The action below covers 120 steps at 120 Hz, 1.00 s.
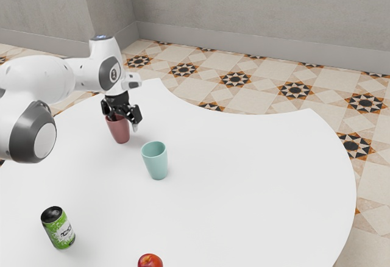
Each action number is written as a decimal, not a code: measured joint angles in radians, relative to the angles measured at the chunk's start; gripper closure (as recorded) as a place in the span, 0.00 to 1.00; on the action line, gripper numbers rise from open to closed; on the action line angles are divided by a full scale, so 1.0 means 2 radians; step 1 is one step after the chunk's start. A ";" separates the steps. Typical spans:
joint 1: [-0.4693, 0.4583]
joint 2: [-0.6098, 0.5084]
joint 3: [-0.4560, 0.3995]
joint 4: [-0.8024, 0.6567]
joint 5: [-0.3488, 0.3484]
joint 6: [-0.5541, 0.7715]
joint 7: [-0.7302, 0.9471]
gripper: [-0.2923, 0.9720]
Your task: Place the left cup onto the right cup
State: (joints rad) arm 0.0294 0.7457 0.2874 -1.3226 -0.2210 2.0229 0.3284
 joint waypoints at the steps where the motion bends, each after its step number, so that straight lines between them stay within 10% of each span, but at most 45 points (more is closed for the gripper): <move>1: 0.000 0.000 0.000 0.000 0.000 0.000 0.000 0.23; 47: 0.000 0.000 0.000 -0.003 -0.002 0.009 0.000 0.76; 120: -0.002 -0.004 0.003 -0.002 0.004 0.002 -0.009 0.83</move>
State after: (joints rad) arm 0.0255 0.7371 0.2927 -1.3265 -0.2121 2.0263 0.3111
